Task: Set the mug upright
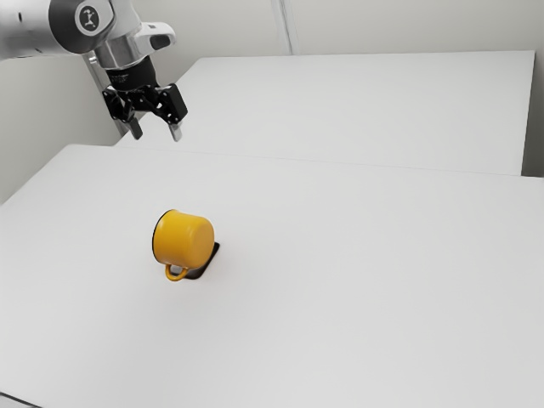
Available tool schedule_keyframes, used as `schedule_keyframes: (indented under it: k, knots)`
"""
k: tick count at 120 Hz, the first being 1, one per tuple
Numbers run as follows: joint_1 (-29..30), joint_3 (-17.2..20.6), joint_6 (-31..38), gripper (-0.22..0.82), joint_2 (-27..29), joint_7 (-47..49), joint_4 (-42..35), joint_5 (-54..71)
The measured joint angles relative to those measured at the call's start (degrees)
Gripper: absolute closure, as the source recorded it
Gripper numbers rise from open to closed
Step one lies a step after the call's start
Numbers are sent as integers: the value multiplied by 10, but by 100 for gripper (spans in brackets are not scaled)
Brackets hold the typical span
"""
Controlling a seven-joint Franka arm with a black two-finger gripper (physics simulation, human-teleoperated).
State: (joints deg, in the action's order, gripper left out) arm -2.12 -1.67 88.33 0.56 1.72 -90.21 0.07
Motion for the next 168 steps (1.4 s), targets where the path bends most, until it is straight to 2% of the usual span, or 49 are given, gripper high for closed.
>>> schedule_keyframes:
  k: [58, 89, 102, 136, 168]
  knots:
    - [13, 0, -4, 2, -28, -5, 23, -5]
    - [108, -1, -5, 2, -52, -27, 21, -41]
    - [128, -3, -5, 2, -59, -39, 16, -56]
    - [169, -8, 1, 3, -74, -75, -22, -104]
    - [181, -10, 55, 3, -75, -119, -94, -161]
